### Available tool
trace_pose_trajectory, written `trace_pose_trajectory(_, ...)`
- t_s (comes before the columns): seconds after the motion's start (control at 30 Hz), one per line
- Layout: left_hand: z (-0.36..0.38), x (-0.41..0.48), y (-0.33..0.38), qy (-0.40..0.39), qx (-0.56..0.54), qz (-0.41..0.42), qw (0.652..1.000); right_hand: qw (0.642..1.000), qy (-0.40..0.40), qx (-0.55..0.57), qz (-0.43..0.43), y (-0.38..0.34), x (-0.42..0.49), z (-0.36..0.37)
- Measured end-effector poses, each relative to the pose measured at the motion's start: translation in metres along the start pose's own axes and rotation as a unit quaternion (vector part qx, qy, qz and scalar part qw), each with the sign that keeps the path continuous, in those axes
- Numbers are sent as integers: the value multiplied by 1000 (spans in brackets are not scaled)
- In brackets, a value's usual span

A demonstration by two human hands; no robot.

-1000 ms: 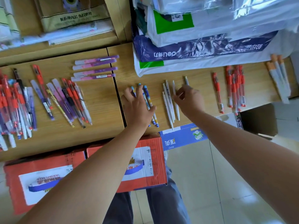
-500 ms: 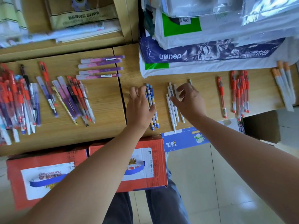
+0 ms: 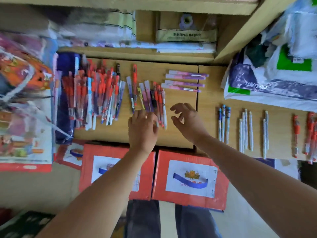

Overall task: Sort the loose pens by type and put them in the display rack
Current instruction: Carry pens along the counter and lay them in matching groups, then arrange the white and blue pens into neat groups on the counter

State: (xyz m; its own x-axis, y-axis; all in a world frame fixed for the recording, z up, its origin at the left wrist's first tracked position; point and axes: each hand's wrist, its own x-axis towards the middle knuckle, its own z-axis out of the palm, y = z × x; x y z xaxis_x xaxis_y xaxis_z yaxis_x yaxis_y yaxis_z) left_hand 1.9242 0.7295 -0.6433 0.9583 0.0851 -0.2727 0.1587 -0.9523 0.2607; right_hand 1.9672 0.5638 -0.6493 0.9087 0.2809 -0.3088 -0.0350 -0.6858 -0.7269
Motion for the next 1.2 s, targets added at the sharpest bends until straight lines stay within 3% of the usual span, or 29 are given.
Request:
trace_pose_trajectory(0.17,-4,-12,-78,-93,52,-41,993,988,-65,-136,-11,-23,15,63)
trace_pose_trajectory(0.3,0,-16,-108,-131,43,-8,990,979,-33,-202,-6,-31,18,82)
trace_pose_trajectory(0.47,-1,-15,-116,-59,-40,26,997,979,23,-204,2,-48,29,85)
trace_pose_trajectory(0.57,-2,-10,-123,-34,-66,37,997,978,-4,-198,73,-59,40,93)
trace_pose_trajectory(0.77,-7,-6,-132,21,-92,43,995,953,-37,-272,127,-73,52,103)
trace_pose_trajectory(0.87,-10,-2,-136,34,-81,0,996,962,-36,-222,153,-74,55,102)
trace_pose_trajectory(1.03,-15,5,-128,1,-48,-57,997,988,-23,3,150,-66,49,85)
trace_pose_trajectory(1.2,-22,11,-120,-30,-17,-105,994,992,-40,26,119,-61,42,78)
